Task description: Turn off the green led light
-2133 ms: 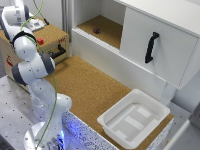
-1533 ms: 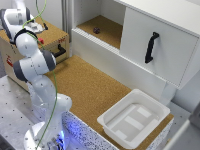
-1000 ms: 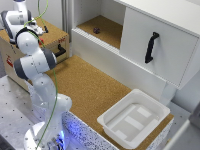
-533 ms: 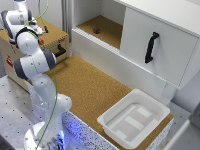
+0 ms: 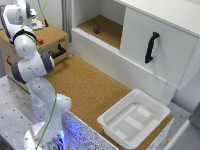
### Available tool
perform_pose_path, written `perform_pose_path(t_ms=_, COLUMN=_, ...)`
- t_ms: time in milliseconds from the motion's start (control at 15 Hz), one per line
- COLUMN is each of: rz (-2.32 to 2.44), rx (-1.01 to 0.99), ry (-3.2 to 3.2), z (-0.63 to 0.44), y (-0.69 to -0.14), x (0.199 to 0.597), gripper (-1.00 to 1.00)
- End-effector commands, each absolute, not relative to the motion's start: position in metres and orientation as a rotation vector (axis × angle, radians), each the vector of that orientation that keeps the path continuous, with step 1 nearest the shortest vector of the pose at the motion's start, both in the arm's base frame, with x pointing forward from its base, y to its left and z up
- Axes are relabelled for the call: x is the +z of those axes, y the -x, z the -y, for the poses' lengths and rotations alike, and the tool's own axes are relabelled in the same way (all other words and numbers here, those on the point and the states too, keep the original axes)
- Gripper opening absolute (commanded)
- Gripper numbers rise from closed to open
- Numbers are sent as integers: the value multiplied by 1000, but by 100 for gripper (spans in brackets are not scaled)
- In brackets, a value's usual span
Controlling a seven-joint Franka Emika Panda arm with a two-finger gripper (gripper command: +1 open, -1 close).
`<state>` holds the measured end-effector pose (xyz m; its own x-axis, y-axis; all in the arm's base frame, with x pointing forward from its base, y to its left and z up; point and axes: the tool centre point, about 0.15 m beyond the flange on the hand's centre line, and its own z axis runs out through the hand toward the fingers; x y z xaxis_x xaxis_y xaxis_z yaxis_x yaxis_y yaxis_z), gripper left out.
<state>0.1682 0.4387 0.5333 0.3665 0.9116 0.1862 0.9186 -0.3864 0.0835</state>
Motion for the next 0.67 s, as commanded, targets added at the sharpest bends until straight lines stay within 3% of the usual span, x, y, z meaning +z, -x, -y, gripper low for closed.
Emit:
perform_pose_path(t_ms=0, rz=1737, rx=-287, ry=2613, z=-440, y=-171, x=539, gripper=100)
perform_pose_path(t_ms=267, rz=1724, rx=-301, ry=2572, z=-436, y=-171, x=528, gripper=100)
perform_pose_path(t_ms=600, rz=1554, rx=-388, ry=2693, z=-380, y=-246, x=536, gripper=100)
